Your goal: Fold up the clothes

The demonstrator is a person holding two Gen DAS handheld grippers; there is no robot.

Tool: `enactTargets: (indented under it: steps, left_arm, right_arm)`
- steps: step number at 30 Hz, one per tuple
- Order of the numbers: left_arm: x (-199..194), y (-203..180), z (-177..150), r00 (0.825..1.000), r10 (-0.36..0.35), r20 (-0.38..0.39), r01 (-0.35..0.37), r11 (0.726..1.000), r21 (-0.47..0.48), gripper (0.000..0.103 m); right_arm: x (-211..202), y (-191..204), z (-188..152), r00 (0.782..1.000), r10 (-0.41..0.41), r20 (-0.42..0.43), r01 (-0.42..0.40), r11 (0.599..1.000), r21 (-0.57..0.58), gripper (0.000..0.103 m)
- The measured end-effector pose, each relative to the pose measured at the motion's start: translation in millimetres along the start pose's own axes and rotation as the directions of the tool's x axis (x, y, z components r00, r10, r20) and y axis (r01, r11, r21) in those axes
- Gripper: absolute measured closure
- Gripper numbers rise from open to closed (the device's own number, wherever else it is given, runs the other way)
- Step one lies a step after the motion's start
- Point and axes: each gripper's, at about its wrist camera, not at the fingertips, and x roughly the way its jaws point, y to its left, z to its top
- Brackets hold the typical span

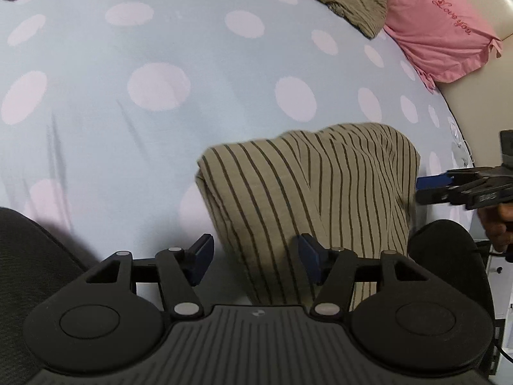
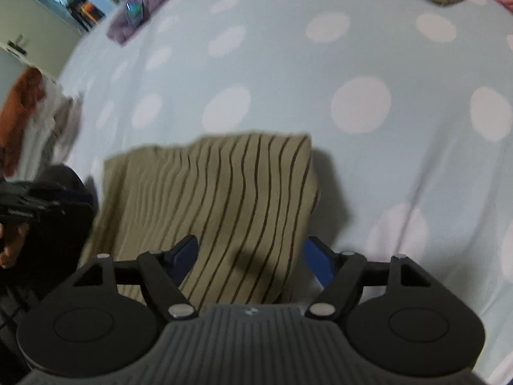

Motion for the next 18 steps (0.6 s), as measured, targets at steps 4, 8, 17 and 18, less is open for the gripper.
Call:
enactTargets:
  steps: [4, 8, 17, 18]
  left_arm:
    - [4, -2, -5, 0.999, -0.042, -0.023, 0.042, 0.999, -0.011, 0.047]
    - [15, -7, -12, 0.996, -0.056, -0.067, 0.056, 0.998, -0.007, 0.049]
    - [21, -9, -20, 0.993, -0.009, -0.115, 0.012, 1.000, 0.026, 0.098]
    - [24, -10, -23, 0.990, 0.009, -0.139, -0.003, 0.999, 0.045, 0.098]
  right_arm:
    - [22, -4, -5, 0.997, 0.059, -0.051, -0.055, 0.996, 0.072, 0.027]
    - [29, -8, -13, 0.996, 0.043, -0.073, -0.037, 0.996, 0.087, 0.085]
    - [-17, -13, -14, 1.000, 0.031, 0.001, -0.031, 0.999, 0.030, 0.101]
    - [-21, -14, -13, 1.000, 0.027, 0.003, -0.027, 0.999, 0.025, 0.101]
